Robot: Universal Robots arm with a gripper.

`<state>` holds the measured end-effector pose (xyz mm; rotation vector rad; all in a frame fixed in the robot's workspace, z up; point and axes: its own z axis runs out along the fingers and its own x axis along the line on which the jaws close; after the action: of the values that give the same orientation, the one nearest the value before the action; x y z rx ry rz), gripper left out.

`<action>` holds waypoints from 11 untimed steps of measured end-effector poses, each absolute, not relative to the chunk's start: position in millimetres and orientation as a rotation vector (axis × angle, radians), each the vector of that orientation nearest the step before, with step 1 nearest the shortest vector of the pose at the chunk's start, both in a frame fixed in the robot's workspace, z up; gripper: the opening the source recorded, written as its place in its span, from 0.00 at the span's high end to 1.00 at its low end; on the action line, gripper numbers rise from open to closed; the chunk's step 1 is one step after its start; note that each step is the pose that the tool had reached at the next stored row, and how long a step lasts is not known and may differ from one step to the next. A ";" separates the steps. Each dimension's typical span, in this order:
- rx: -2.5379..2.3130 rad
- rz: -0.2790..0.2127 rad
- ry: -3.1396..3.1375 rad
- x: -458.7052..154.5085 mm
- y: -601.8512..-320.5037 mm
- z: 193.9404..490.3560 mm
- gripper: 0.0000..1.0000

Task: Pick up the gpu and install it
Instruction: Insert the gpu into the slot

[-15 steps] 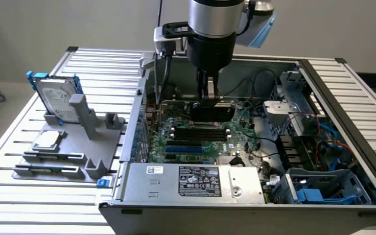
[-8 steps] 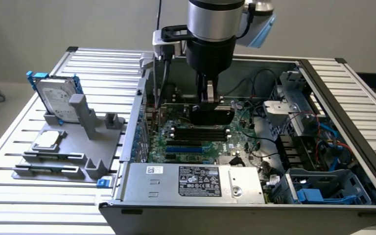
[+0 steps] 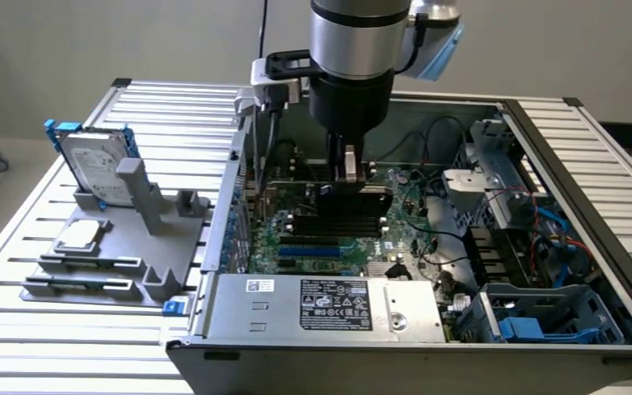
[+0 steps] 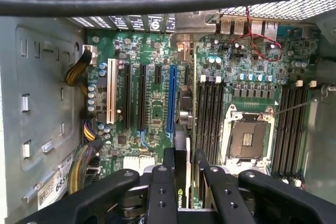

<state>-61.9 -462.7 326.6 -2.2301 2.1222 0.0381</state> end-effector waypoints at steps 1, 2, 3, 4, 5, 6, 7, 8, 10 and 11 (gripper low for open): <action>-2.230 0.038 2.123 -62.5 -462.8 325.1 0.74; -2.229 0.038 2.123 -63.2 -462.8 323.3 0.74; -2.229 0.038 2.124 -64.0 -463.0 321.6 0.74; -2.228 0.038 2.125 -65.2 -463.2 319.7 0.74; -2.227 0.038 2.126 -66.7 -463.3 318.0 0.74; -2.226 0.038 2.126 -68.1 -463.4 316.1 0.74; -2.226 0.038 2.127 -69.0 -463.4 314.4 0.74; -2.225 0.038 2.128 -69.5 -463.5 312.5 0.74; -2.225 0.039 2.129 -70.0 -463.7 309.2 0.74; -2.225 0.040 2.130 -70.1 -464.0 307.7 0.74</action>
<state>-70.1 -464.0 307.7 -2.2255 2.1295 0.0404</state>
